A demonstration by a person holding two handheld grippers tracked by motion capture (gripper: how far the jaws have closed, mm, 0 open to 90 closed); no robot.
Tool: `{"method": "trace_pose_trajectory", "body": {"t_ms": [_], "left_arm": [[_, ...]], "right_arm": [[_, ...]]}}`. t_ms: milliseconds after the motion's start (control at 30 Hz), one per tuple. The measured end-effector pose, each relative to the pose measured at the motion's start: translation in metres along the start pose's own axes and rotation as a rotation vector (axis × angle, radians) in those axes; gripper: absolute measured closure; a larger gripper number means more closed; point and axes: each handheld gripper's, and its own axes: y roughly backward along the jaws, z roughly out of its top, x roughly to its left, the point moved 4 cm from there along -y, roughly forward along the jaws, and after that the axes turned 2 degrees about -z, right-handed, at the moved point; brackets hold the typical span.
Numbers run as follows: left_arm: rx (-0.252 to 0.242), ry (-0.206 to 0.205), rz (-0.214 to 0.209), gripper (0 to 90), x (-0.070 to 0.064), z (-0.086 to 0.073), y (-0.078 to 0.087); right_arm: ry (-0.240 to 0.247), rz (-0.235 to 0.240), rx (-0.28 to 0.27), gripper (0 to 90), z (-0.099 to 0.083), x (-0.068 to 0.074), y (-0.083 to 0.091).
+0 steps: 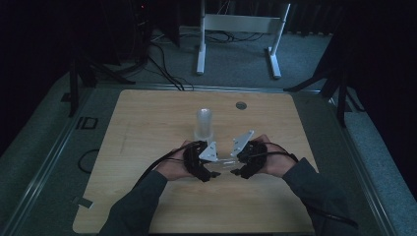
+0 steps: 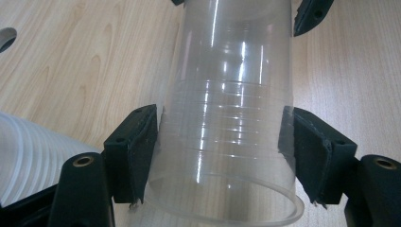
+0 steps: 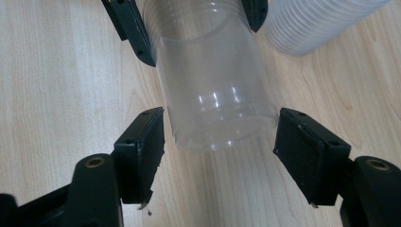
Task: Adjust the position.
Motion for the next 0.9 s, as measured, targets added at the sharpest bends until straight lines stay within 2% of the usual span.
{"method": "trace_pose_trajectory", "body": {"t_ms": [300, 700, 833, 900], "left_arm": [[0.021, -0.022, 0.004, 29.9, -0.004, 0.000, -0.002], [0.015, -0.029, 0.004, 29.6, -0.008, 0.002, -0.005], [0.014, -0.043, 0.011, 29.6, -0.010, 0.004, -0.005], [0.012, -0.040, 0.013, 29.5, -0.010, 0.004, -0.005]], "right_arm": [[0.014, 0.030, 0.016, 34.8, 0.002, 0.003, -0.005], [0.009, 0.053, 0.037, 33.7, -0.001, 0.003, -0.013], [0.011, 0.061, 0.040, 33.8, -0.002, 0.004, -0.015], [0.015, 0.061, 0.048, 37.2, -0.002, 0.005, -0.016]]}}
